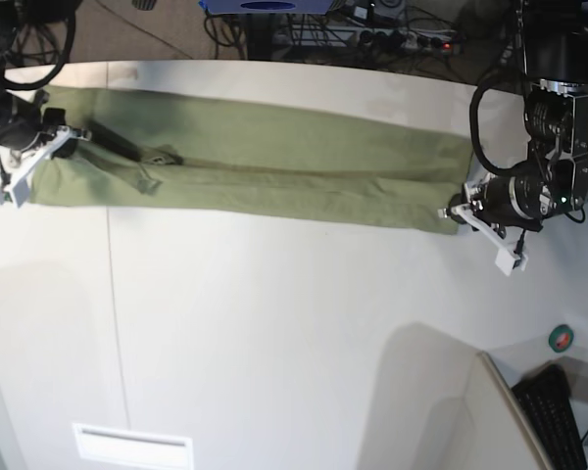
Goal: Layout the t-shirt on the table in an organized manner, then fold the t-shirt properly
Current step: 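Lay the folded edge down and smooth the long strip with both grippers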
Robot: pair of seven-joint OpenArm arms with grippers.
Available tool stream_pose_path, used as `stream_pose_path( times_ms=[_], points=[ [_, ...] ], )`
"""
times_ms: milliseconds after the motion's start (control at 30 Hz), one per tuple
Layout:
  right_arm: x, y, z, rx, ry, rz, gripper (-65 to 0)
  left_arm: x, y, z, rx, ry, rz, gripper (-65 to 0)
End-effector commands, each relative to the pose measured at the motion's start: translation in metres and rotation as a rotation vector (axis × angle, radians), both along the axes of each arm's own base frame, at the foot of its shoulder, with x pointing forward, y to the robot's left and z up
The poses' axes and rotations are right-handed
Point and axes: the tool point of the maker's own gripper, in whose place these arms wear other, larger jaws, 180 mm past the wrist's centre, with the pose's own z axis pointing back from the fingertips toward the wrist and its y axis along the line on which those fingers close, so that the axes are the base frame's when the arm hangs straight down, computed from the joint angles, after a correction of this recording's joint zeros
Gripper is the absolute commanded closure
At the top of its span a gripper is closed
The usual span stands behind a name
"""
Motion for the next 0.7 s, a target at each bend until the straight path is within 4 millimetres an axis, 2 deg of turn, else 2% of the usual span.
stream_pose_path(
  times_ms=[0, 133, 200, 367, 467, 600, 667],
  points=[
    [0.006, -0.005, 0.007, -0.012, -0.024, 0.005, 0.0, 0.012, 0.006, 0.013, 0.009, -0.047, -0.003, 0.0],
    [0.005, -0.003, 0.006, -0.005, -0.024, 0.003, 0.0, 0.013, 0.006, 0.013, 0.009, -0.047, -0.002, 0.0],
    [-0.001, 0.001, 0.005, 0.003, -0.007, 0.001, 0.0, 0.014, 0.006, 0.015, 0.008, -0.054, -0.003, 0.0],
    [0.010, 0.007, 0.031, -0.021, -0.076, 0.044, 0.0, 0.026, 0.011, 0.027, 0.019, -0.086, -0.002, 0.0],
    [0.009, 0.009, 0.034, -0.024, -0.061, 0.057, 0.0, 0.029, 0.008, 0.031, 0.010, -0.066, -0.015, 0.0],
    [0.003, 0.000, 0.034, -0.026, -0.052, 0.013, 0.0, 0.031, 0.000, 0.042, 0.014, -0.090, -0.046, 0.0],
    [-0.004, -0.004, 0.032, -0.031, -0.036, 0.002, 0.0, 0.024, 0.001, 0.037, 0.016, -0.075, -0.047, 0.0]
  ],
)
